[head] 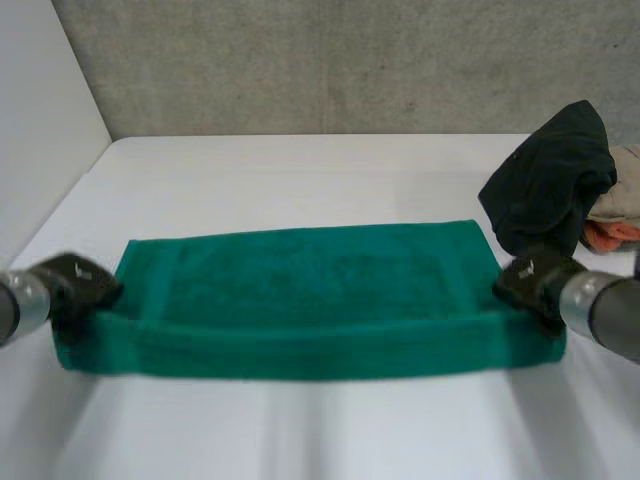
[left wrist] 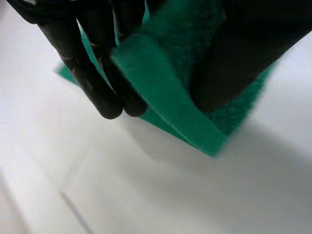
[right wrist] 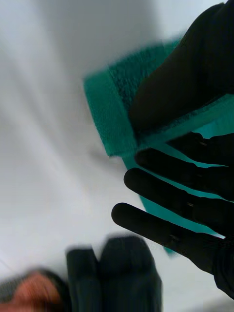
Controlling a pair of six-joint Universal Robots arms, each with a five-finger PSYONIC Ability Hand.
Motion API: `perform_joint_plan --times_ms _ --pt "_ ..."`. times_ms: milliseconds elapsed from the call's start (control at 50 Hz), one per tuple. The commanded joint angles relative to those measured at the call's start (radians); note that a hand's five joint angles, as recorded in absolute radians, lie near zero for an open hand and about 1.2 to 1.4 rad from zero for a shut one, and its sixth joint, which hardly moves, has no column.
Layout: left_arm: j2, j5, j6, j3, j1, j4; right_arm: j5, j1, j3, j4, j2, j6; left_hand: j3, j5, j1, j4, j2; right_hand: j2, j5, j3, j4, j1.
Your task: Fold the laundry.
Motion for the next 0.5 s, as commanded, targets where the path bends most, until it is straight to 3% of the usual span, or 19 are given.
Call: perform_joint_plan --times_ms 20,140,260,420,440,480,500 --pt "-0.122 -0.088 -0.182 0.204 -0.045 0.096 -0.021 0.046 -0.093 -0.311 0.091 0.193 0.206 0.235 0.229 0.198 0.197 0.217 0.209 0.206 0.197 0.254" --pt "-0.226 -0.117 -0.272 0.359 -0.076 0.131 0.030 0.080 -0.248 -0.515 0.243 0.257 0.206 0.235 0.229 0.198 0.197 0.217 0.209 0.206 0.197 0.254" --pt "-0.359 -0.156 -0.329 0.537 -0.119 0.156 0.076 0.107 -0.423 -0.551 0.389 0.250 0.206 0.235 0.229 0.198 0.197 0.217 0.209 0.206 0.197 0.254" --pt "-0.556 -0.261 -0.352 0.783 -0.162 0.151 0.075 0.130 -0.707 -0.575 0.620 0.251 0.206 0.235 0.229 0.198 0.197 0.217 0.209 0.206 0.197 0.254" --pt "-0.583 -0.266 -0.355 0.819 -0.169 0.147 0.076 0.133 -0.733 -0.578 0.645 0.251 0.102 0.131 0.125 0.093 0.093 0.217 0.209 0.206 0.197 0.254" --pt "-0.603 -0.261 -0.361 0.844 -0.180 0.142 0.088 0.147 -0.806 -0.574 0.711 0.250 -0.585 -0.556 -0.562 -0.594 -0.594 -0.785 -0.794 -0.796 -0.805 -0.749" --pt "-0.610 -0.258 -0.364 0.852 -0.186 0.141 0.096 0.156 -0.825 -0.572 0.729 0.248 -1.013 -0.985 -0.991 -1.022 -1.022 -1.004 -1.013 -1.016 -1.025 -0.968"
